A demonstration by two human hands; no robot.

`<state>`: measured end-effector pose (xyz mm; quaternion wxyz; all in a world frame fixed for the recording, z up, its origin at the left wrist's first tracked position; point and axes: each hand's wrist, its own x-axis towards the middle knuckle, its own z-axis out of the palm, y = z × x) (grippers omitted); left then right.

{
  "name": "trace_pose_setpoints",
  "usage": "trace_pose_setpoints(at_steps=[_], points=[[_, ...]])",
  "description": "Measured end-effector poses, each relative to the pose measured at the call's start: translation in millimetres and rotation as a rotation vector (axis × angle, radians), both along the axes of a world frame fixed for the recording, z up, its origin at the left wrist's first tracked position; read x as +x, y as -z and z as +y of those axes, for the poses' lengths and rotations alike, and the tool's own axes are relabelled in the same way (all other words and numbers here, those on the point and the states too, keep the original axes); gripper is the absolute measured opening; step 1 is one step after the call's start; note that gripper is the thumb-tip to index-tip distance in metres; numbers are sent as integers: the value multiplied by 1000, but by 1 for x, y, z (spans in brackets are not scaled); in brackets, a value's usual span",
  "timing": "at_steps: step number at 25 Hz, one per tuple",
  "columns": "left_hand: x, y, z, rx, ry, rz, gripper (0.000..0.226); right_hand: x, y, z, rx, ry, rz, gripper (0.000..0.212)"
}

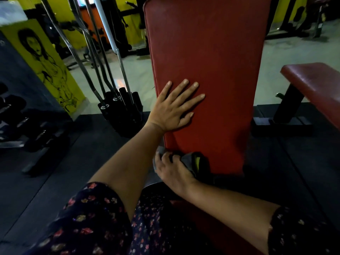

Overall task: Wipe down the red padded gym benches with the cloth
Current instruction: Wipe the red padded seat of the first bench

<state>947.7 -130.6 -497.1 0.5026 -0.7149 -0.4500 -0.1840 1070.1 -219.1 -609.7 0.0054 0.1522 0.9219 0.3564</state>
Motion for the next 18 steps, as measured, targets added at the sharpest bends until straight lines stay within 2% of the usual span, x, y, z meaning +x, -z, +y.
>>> trace_pose_setpoints(at_steps=[2,6,9,10,13,15,18], points=[[0,1,1,-7,16,-8,52,1,3,-2,35,-72,-82,53],[-2,3,2,-28,1,-22,52,-11,-34,13,-60,76,188,49],[-2,2,0,-16,6,-16,51,-6,-25,8,69,-87,-19,45],[-1,1,1,-20,9,-18,51,2,-23,4,-25,-102,-75,44],[2,14,-3,36,-54,-58,53,35,-36,8,-313,-168,-86,38],[4,45,-17,76,-123,-185,58,66,-52,15,-453,-288,-175,40],[3,106,-45,-3,-221,-649,69,96,-88,30,-455,-361,-245,52]])
